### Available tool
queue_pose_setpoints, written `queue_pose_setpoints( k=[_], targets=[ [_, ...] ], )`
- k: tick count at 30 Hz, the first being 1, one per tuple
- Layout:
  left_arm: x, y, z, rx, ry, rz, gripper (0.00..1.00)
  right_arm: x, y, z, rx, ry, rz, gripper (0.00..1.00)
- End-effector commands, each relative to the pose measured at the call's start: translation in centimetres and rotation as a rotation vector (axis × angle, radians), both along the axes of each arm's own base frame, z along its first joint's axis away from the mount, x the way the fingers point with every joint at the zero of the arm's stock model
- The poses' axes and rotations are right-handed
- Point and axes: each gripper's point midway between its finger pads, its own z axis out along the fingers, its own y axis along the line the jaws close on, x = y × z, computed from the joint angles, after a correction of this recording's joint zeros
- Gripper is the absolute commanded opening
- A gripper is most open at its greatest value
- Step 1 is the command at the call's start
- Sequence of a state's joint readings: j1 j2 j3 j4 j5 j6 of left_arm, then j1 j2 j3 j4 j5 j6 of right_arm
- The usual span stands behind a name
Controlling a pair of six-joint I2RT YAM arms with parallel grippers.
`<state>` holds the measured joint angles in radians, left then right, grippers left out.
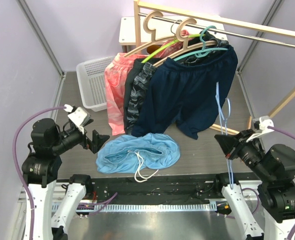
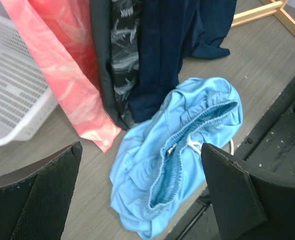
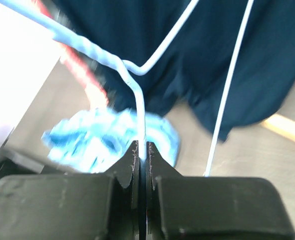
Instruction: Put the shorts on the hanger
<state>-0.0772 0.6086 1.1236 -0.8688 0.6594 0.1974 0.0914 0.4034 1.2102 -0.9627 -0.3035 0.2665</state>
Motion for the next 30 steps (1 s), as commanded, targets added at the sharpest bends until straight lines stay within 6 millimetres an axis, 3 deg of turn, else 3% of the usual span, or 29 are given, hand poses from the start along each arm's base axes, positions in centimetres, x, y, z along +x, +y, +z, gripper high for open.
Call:
queue_pose_setpoints(
  k=[1, 7, 14, 23, 30],
  targets=[
    [-1.8, -0.4, -0.8, -0.023, 0.082, -0.023, 1.0, -3.4, 3.1, -2.8, 0.031, 0.126, 0.211, 0.01],
    [-3.7, -0.8, -2.3, -0.024, 0.103, -0.068, 1.0, -6.3, 6.1, -5.2, 0.049, 0.225, 0.483, 0.01],
    [-4.4, -0.4, -4.0, 0.028, 0.128, -0.084, 1.0, -6.2, 7.8, -8.2, 0.136, 0.422, 0.647, 0.01],
    [-4.2, -0.6, -6.2, 0.081, 0.151, -0.154, 1.0, -3.5, 9.2, -8.3, 0.246, 0.513, 0.761, 0.01],
    [-2.4, -0.9, -6.9, 0.095, 0.153, -0.187, 1.0, -1.5, 10.2, -9.5, 0.223, 0.582, 0.843, 0.01]
  ],
)
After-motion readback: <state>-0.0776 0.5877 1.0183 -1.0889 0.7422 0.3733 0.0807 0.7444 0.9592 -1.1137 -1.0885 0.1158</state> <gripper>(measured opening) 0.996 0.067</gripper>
